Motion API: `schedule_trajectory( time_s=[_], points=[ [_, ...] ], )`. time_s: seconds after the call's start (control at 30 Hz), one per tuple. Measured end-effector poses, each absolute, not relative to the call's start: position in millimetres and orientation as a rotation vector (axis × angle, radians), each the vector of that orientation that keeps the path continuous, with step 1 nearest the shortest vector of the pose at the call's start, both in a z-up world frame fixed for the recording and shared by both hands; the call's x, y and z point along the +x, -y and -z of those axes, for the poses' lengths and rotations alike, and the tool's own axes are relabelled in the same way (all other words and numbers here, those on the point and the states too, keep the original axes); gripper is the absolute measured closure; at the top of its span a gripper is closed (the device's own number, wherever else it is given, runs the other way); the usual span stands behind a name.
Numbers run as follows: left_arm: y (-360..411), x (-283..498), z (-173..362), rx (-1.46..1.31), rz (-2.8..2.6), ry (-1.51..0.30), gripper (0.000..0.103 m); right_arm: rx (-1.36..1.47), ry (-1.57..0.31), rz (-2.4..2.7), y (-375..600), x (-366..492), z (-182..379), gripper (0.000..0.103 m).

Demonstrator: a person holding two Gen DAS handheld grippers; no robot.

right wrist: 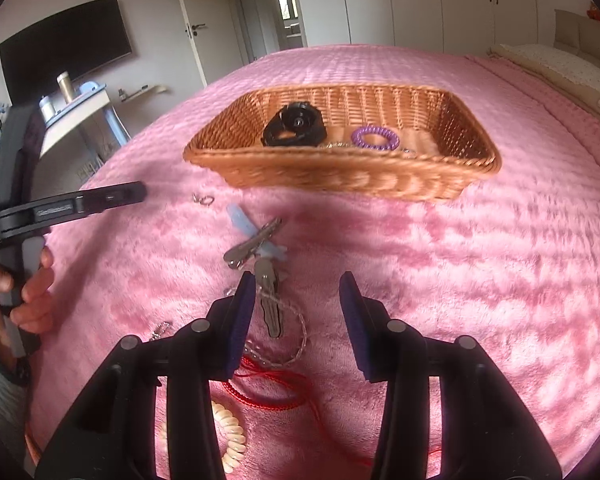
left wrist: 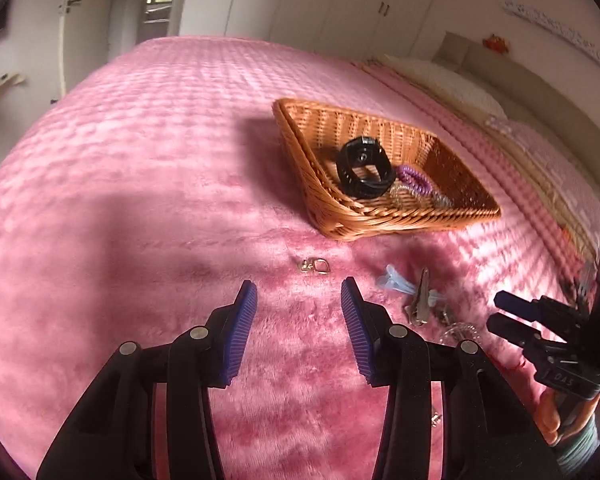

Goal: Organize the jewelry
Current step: 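Withdraw both grippers from the basket toward the remaining jewelry, then grasp the small gold charm with the left gripper while the right grasps the bead strand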

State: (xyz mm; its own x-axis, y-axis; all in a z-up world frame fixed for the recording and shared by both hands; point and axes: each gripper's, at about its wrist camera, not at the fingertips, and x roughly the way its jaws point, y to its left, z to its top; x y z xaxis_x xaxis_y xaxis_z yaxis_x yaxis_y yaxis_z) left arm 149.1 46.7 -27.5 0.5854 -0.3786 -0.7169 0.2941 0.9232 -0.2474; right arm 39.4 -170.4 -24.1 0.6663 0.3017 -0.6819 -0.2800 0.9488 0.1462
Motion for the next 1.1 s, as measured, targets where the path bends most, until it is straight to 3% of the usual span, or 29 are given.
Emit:
schedule_trajectory(
  time_s=[0.23,0.4,0.5,1.1],
  points=[
    [-23,191,51,-0.013,0.418,-0.91,0.06,0.032,-0.798,-0.353,170,43,31,0.063],
    [-8,181,52,0.049,0.481,-0.905,0.061,0.042,-0.807,-0.353,171,44,34,0.063],
    [-2,169,51,0.069,0.522,-0.908,0.071,0.05,-0.809,-0.352,172,44,35,0.065],
    [7,180,56,0.127,0.431,-0.887,0.073,0.037,-0.853,-0.387,164,49,43,0.068]
  ],
)
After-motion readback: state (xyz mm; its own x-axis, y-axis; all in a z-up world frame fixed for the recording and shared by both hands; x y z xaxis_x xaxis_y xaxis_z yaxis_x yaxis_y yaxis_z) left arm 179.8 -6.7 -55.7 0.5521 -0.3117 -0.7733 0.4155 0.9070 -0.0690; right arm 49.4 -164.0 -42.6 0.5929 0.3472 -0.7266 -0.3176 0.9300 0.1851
